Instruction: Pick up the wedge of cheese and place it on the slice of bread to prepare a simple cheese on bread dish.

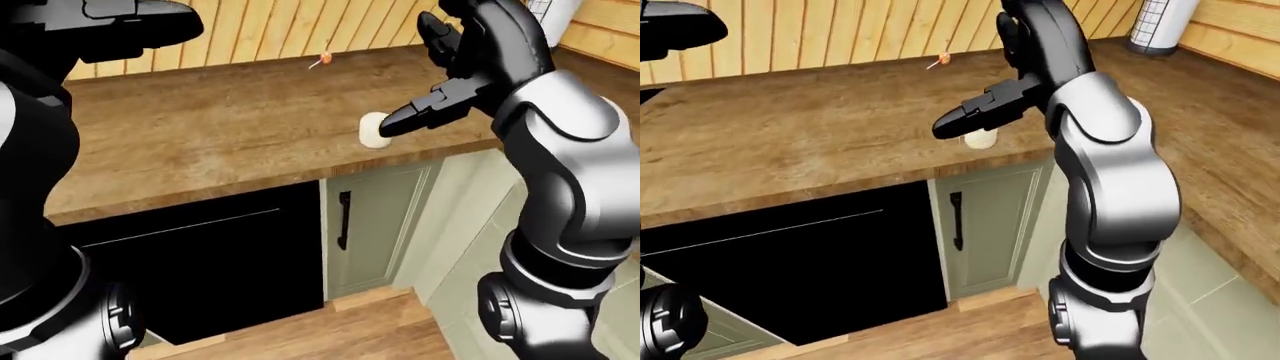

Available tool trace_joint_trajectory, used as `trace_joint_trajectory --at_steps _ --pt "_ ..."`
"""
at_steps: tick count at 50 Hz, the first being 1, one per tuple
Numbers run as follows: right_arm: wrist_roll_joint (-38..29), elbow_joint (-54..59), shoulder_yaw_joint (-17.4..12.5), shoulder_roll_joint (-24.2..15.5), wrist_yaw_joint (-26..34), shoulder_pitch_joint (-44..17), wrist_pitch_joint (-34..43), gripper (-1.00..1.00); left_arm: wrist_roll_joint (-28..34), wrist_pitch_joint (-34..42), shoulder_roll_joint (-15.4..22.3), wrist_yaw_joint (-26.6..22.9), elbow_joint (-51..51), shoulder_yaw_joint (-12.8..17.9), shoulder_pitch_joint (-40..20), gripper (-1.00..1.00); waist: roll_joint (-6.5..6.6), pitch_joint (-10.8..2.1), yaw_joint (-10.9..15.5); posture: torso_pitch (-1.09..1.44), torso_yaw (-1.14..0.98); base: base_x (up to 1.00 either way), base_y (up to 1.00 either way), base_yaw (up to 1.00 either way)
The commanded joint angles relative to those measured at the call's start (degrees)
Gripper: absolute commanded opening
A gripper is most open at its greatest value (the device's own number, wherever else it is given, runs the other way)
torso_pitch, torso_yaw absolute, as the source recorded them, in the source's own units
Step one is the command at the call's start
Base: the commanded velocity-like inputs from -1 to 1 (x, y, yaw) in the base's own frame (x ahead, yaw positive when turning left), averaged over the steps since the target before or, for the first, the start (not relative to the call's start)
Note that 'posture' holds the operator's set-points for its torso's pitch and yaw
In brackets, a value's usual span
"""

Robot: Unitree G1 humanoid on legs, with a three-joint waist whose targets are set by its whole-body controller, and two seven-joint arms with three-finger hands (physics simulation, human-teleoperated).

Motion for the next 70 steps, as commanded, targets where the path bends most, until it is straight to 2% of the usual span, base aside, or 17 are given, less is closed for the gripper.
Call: trace_joint_trajectory --at_steps 1,4,6,7,9,13,16,18,22,27,31,35,44,50,61,64,70 --pt "-0.9 -1.1 -1.3 -0.7 -0.7 -1.8 -2.0 1.00 0.1 -1.7 0.5 -0.3 -0.8 0.4 -1.6 1.00 0.27 -0.86 -0.2 0.00 0.00 0.20 0.00 0.00" --pt "-1.0 -0.8 -1.4 -0.7 -0.9 -1.9 -2.1 1.00 0.1 -1.6 0.5 -0.3 -0.9 0.4 -1.7 1.00 -1.48 -0.02 0.1 0.00 0.00 0.05 0.00 0.00" --pt "-0.9 -0.8 -1.5 -0.7 -0.9 -1.8 -2.2 1.00 0.1 -1.5 0.5 -0.3 -0.9 0.5 -1.7 1.00 -4.44 -0.69 0.1 0.00 0.00 0.00 0.00 0.00" --pt "-1.0 -0.6 -1.5 -0.7 -1.0 -1.7 -2.4 1.00 0.1 -1.6 0.5 -0.3 -0.9 0.4 -1.7 1.00 -2.96 -0.51 0.4 0.00 0.00 0.00 0.00 0.00" --pt "-1.0 -0.3 -1.4 -0.6 -1.1 -1.5 -2.7 1.00 0.1 -1.7 0.4 -0.3 -0.8 0.3 -1.7 1.00 -2.75 -0.72 0.1 0.00 0.00 0.00 0.00 0.00" --pt "-1.1 0.3 -1.2 -0.4 -1.3 -1.3 -2.7 1.00 0.1 -1.6 0.3 -0.3 -0.9 0.4 -1.6 1.00 -2.93 -0.24 -0.1 0.00 0.00 0.00 0.00 0.00" --pt "-1.2 0.4 -1.1 -0.3 -1.3 -1.4 -2.5 1.00 0.3 -1.8 0.2 -0.4 -0.7 0.3 -1.5 1.00 -1.85 -0.06 -0.8 0.00 0.00 0.00 0.00 0.00" --pt "-1.3 0.3 -1.1 -0.3 -1.3 -1.4 -2.4 1.00 0.4 -1.9 0.1 -0.4 -0.7 0.2 -1.4 1.00 -1.08 -0.48 -1.1 0.00 0.00 0.00 0.00 0.00" --pt "-1.4 1.0 -1.1 0.0 -1.4 -0.9 -2.8 1.00 0.3 -1.7 0.1 -0.4 -0.7 0.5 -1.3 1.00 -1.35 -0.96 -1.0 0.00 0.00 0.00 0.00 0.00" --pt "-1.9 1.8 -1.3 -0.3 -1.8 -0.6 -2.2 1.00 0.3 -2.0 0.1 -0.4 -0.5 0.6 -1.1 1.00 -1.51 -0.90 -0.9 0.00 0.00 0.00 0.00 0.00" --pt "-0.9 3.0 -3.0 0.4 -3.0 -0.3 -2.7 1.00 0.3 -2.3 0.3 -0.4 -0.2 0.6 -1.1 1.00 -1.56 -0.79 -0.7 0.00 0.00 0.00 0.00 0.00" --pt "0.2 5.1 -3.4 0.3 -4.8 -0.4 -2.6 1.00 0.2 -2.3 0.6 -0.5 0.1 0.8 -1.2 1.00 -1.64 -0.74 -0.5 0.00 0.00 0.00 0.00 0.00" --pt "0.8 10.3 -2.5 -0.5 -7.5 1.5 -5.9 1.00 -0.5 -2.4 0.9 0.0 0.2 0.7 -1.4 1.00 -1.78 -0.60 -0.1 0.00 0.00 0.00 0.00 0.00" --pt "2.0 10.1 -3.7 -0.6 -8.3 2.2 -5.0 1.00 -0.9 -2.0 1.2 0.2 -0.1 0.9 -1.6 1.00 -1.91 -0.41 0.2 0.00 0.00 0.00 0.00 0.00" --pt "1.8 15.5 -2.2 0.0 -7.2 5.0 -11.4 1.00 -0.3 -2.6 0.8 0.0 -0.1 0.3 -0.9 1.00 -1.93 -0.40 0.0 0.00 0.00 0.00 0.00 0.00" --pt "1.5 17.2 -2.3 0.5 -7.3 4.3 -12.6 1.00 -0.8 -2.3 1.4 0.2 0.2 1.3 -1.3 1.00 -1.77 -0.47 -0.1 0.00 0.00 0.00 0.00 0.00" --pt "1.3 21.8 -2.5 0.4 -7.5 2.8 -16.7 1.00 1.2 -3.6 0.3 -0.5 0.7 -0.3 -0.4 1.00 -1.46 -0.59 -0.2 0.00 0.00 0.00 0.00 0.00"
